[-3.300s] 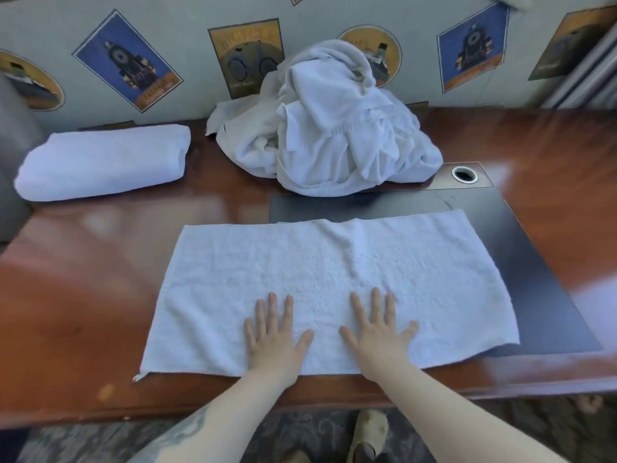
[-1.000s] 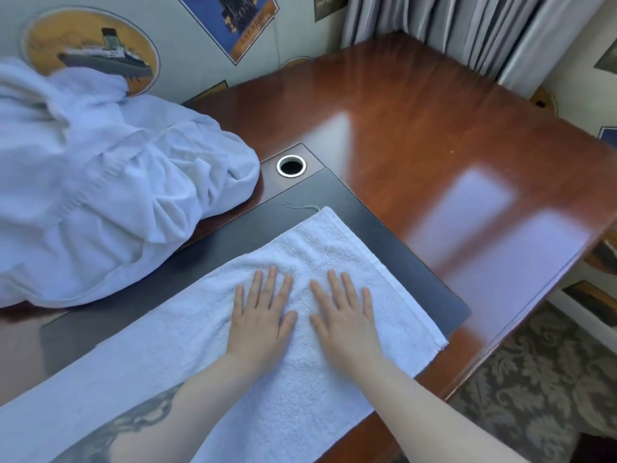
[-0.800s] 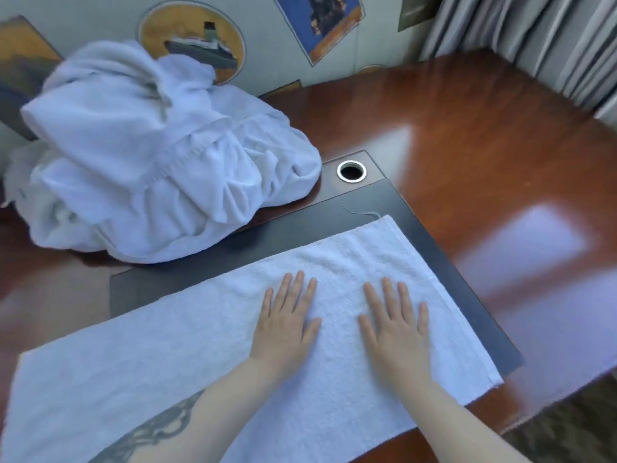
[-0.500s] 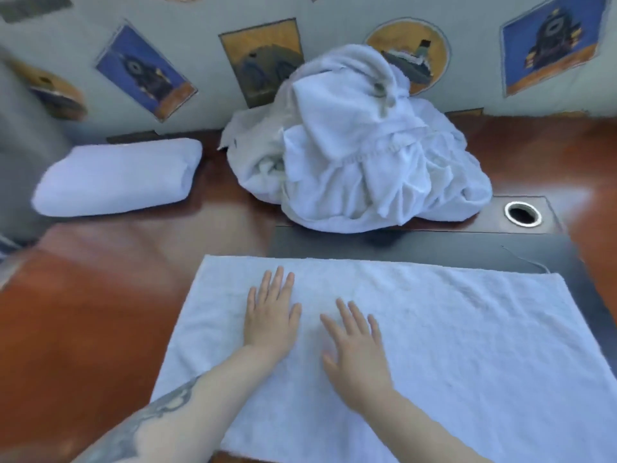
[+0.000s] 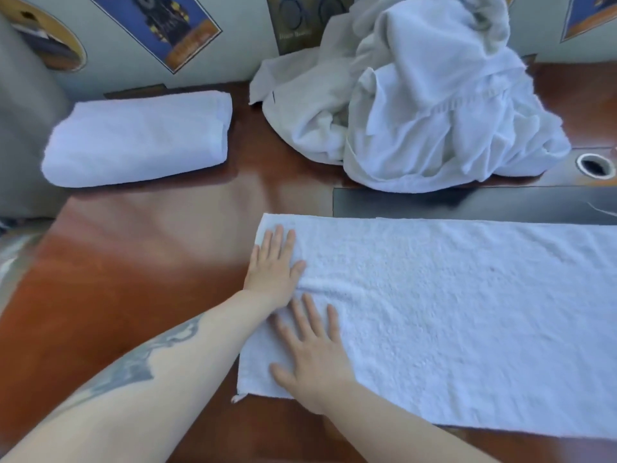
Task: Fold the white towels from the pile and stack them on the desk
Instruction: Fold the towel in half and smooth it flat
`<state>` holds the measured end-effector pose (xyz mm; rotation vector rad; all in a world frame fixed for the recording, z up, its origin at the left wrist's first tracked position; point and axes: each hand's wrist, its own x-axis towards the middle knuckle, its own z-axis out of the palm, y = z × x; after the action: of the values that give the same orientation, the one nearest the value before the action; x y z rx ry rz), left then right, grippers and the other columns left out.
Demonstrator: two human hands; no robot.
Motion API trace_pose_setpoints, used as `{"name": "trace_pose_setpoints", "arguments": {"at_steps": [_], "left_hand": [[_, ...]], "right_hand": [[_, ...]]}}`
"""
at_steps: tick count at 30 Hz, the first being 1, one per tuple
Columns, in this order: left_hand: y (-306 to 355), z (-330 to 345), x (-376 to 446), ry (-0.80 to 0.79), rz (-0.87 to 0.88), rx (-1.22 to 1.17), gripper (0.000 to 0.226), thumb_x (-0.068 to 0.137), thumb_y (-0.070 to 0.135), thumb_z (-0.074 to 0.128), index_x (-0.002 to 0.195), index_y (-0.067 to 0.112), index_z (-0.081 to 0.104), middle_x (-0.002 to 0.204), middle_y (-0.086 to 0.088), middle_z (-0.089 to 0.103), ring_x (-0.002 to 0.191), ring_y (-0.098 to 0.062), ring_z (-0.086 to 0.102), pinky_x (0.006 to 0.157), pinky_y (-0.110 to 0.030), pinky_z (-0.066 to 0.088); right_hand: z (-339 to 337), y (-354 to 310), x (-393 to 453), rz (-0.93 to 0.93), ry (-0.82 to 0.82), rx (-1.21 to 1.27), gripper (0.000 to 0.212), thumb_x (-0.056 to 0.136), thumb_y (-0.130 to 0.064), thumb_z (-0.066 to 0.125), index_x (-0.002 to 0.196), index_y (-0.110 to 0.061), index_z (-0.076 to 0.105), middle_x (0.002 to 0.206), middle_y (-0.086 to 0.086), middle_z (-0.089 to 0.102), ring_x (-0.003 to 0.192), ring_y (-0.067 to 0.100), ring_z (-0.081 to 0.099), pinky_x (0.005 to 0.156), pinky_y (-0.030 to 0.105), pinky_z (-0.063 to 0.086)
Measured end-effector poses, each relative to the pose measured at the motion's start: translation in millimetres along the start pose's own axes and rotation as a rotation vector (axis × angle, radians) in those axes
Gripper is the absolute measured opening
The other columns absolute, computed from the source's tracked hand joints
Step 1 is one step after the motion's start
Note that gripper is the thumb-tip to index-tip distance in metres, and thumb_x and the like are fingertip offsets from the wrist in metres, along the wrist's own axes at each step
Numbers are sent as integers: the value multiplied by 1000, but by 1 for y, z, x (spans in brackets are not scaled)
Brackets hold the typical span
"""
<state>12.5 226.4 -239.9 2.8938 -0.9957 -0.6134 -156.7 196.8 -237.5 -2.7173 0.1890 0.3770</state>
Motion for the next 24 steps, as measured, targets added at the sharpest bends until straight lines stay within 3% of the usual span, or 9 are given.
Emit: {"name": "trace_pose_setpoints", "arguments": {"at_steps": [5,8,11,13,15,17,21,24], "left_hand": [[-10,-1,2,49,13,4,63,105,43,21,156,22,-9,163,-1,-18,150,-19,-17,121,-39,-8],[3,-6,-2,142,23,-12,63,103,30,32,157,18,2,165,-3,-9,151,-19,-9,122,-39,-3],[55,-9,-2,179,257,-105,65,98,19,41,157,19,11,165,1,-2,151,-16,-5,121,-36,-4],[107,-5,-5,103,420,-148,64,99,21,41,157,20,13,165,2,-3,151,-15,-7,121,-35,-5],[161,4,-11,2,533,-137,63,100,25,40,157,22,11,164,3,-7,151,-15,-10,121,-34,-6],[214,15,-18,-72,641,-71,63,101,27,39,157,23,10,164,3,-9,151,-16,-10,120,-34,-6],[318,21,-16,-81,833,79,58,101,25,39,155,24,18,165,2,-1,151,-17,0,119,-34,-3],[394,17,2,-92,934,141,50,101,19,39,150,25,34,162,4,18,146,-18,24,115,-32,18]], "right_hand": [[11,-21,-2,-8,-11,32,87,88,-61,36,153,-36,-17,156,-1,-36,137,18,-44,109,54,-28],[7,-20,-8,39,84,193,79,89,-59,36,156,-34,4,161,-6,-21,143,12,-32,114,44,-25],[-14,22,-32,340,394,361,62,93,-48,35,153,-32,28,161,-15,-1,150,7,-8,119,33,-13],[-23,67,-66,667,513,363,63,97,-39,40,155,-32,18,161,-12,-4,150,8,-5,121,31,-8],[-28,114,-110,1027,527,364,67,100,-39,40,156,-30,5,163,-5,-9,150,14,-7,122,35,-4],[-34,155,-154,1267,538,422,66,101,-40,39,156,-26,7,164,-1,-5,151,17,-3,122,37,1],[-47,220,-223,1468,651,500,56,99,-33,45,152,-23,28,163,1,15,148,20,15,119,35,16],[-58,260,-250,1506,696,551,50,98,-29,48,146,-25,38,156,-2,30,139,23,28,111,36,29]]}}
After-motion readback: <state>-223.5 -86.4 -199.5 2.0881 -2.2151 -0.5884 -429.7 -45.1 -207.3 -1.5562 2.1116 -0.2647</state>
